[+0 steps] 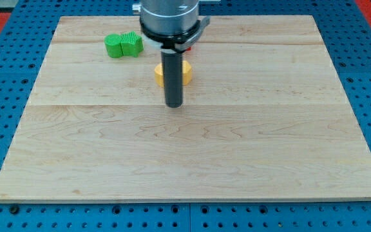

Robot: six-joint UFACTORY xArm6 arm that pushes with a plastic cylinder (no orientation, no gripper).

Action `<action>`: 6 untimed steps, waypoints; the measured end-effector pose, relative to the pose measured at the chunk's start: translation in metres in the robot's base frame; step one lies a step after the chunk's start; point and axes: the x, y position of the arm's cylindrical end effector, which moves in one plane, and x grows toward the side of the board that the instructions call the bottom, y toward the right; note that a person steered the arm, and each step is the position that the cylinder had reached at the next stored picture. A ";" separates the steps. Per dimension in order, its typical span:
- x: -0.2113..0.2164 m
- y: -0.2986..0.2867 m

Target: Move the red star towards the right

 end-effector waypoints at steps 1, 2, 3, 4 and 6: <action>0.002 -0.060; -0.046 -0.099; -0.093 -0.096; -0.133 -0.058; -0.184 0.026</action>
